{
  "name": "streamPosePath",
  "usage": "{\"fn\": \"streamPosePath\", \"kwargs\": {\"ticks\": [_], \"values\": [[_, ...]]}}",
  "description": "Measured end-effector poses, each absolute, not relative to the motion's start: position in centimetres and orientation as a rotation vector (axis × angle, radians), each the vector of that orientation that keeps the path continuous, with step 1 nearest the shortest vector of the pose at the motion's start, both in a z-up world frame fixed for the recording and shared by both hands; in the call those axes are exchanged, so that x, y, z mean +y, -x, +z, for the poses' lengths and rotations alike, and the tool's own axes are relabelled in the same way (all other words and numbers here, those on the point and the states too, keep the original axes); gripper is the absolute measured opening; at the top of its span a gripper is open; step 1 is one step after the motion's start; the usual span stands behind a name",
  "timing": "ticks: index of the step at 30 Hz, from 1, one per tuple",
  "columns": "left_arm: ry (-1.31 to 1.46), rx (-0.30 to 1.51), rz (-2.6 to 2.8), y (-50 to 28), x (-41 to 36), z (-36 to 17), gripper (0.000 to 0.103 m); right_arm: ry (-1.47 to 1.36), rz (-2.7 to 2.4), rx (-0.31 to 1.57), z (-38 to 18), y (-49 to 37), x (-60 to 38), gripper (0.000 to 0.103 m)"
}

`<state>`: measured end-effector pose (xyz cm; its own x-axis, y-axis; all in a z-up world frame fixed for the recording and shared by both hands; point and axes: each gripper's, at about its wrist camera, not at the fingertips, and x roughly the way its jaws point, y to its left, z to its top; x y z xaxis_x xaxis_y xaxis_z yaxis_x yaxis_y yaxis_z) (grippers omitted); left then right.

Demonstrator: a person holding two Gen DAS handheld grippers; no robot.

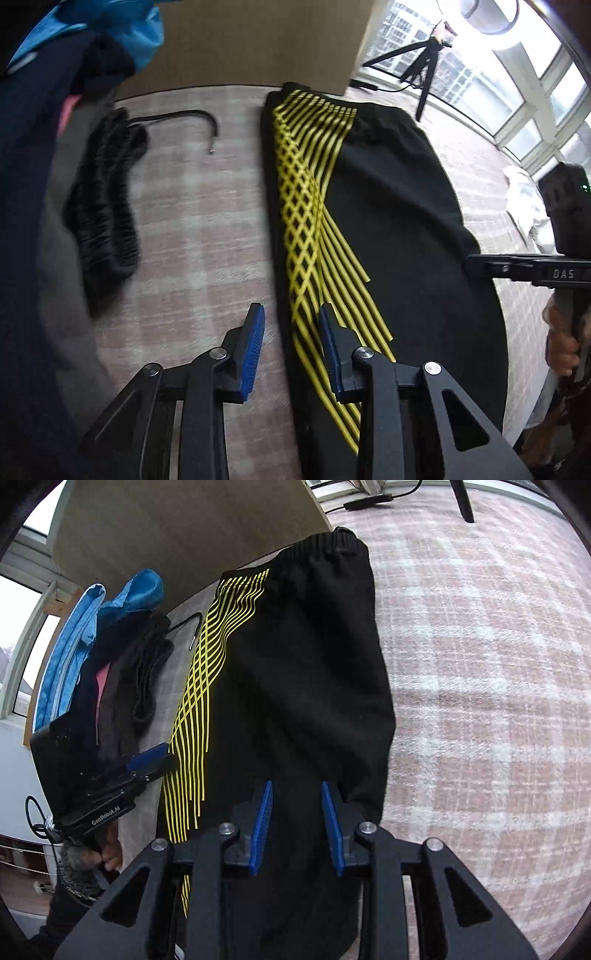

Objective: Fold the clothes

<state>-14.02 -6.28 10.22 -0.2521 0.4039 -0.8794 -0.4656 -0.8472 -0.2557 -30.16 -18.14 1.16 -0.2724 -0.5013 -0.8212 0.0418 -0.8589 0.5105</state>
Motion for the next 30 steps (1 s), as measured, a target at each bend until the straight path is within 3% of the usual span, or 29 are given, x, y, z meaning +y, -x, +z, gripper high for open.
{"fn": "streamPosePath", "kwargs": {"ticks": [2, 3, 5, 14, 23, 26, 28, 29, 30], "values": [[1.476, 0.087, 2.133, 13.7, -6.2, 10.3, 0.037, -1.592, -2.222, -0.6, 1.9, 29.3, -16.9, 0.034], [1.48, 0.092, 2.137, 13.5, -6.2, 10.4, 0.043, -1.568, -2.242, -0.626, 2.1, 28.8, -16.1, 0.048], [1.488, 0.104, 2.144, 13.2, -6.1, 10.5, 0.044, -1.528, -2.275, -0.676, 2.3, 27.4, -14.4, 0.059], [1.494, 0.122, 2.142, 12.5, -6.0, 11.0, 0.039, -1.523, -2.225, -0.725, 0.7, 25.1, -12.5, 0.059], [1.5, 0.018, 2.082, 11.8, -7.8, 11.3, 0.015, -1.502, -2.187, -0.575, 0.1, 24.8, -14.8, 0.059], [1.508, -0.036, 2.027, 11.9, -7.8, 10.9, 0.002, -1.488, -2.145, -0.585, -0.4, 24.9, -15.1, 0.046], [1.503, -0.062, 2.015, 11.8, -7.9, 10.9, 0.002, -1.474, -2.129, -0.586, -0.6, 24.9, -15.6, 0.043], [1.5, -0.063, 2.015, 11.7, -8.0, 11.0, 0.002, -1.474, -2.103, -0.599, -0.9, 25.0, -15.8, 0.035], [1.501, -0.07, 2.014, 11.6, -8.1, 11.0, 0.002, -1.475, -2.077, -0.634, -1.2, 25.1, -15.8, 0.019]]}}
